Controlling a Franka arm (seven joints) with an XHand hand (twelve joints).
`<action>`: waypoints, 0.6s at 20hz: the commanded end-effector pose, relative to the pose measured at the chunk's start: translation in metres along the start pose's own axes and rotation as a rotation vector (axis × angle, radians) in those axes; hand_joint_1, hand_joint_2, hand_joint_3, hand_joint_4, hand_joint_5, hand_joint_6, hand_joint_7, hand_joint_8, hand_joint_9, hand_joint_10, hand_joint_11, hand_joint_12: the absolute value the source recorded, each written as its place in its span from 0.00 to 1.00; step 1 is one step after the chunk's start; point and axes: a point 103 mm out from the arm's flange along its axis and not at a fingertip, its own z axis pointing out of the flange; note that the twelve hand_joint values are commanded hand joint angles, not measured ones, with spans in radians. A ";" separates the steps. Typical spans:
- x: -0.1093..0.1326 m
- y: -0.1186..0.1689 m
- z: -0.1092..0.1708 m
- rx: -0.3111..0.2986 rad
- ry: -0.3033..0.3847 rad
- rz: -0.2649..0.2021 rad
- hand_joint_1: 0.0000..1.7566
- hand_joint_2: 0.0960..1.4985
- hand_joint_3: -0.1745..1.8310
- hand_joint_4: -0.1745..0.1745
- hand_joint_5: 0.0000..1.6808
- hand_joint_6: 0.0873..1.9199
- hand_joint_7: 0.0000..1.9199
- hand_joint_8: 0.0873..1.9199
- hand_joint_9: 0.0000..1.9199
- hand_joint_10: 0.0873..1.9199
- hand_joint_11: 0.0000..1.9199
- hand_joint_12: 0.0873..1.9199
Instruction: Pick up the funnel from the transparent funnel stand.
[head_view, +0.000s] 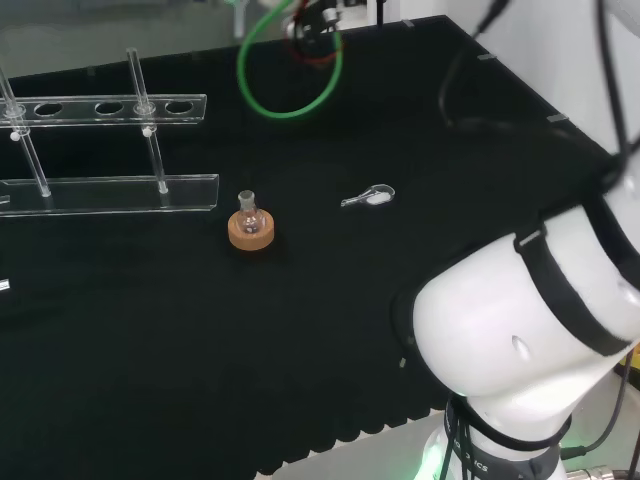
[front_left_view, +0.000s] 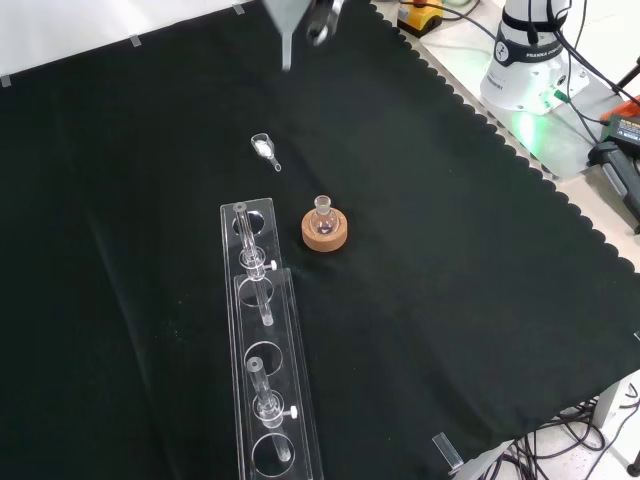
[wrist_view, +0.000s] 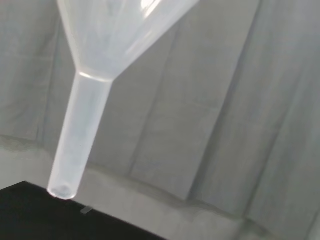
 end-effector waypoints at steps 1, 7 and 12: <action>-0.069 -0.128 -0.039 0.041 0.044 -0.099 0.46 0.52 0.10 0.00 0.66 0.60 0.84 0.53 1.00 0.54 1.00 0.63; -0.038 -0.152 -0.060 0.030 0.074 -0.121 0.46 0.52 0.10 0.00 0.66 0.60 0.85 0.53 1.00 0.54 1.00 0.64; -0.001 -0.164 -0.082 0.015 0.086 -0.139 0.46 0.52 0.10 0.00 0.67 0.60 0.85 0.53 1.00 0.55 1.00 0.64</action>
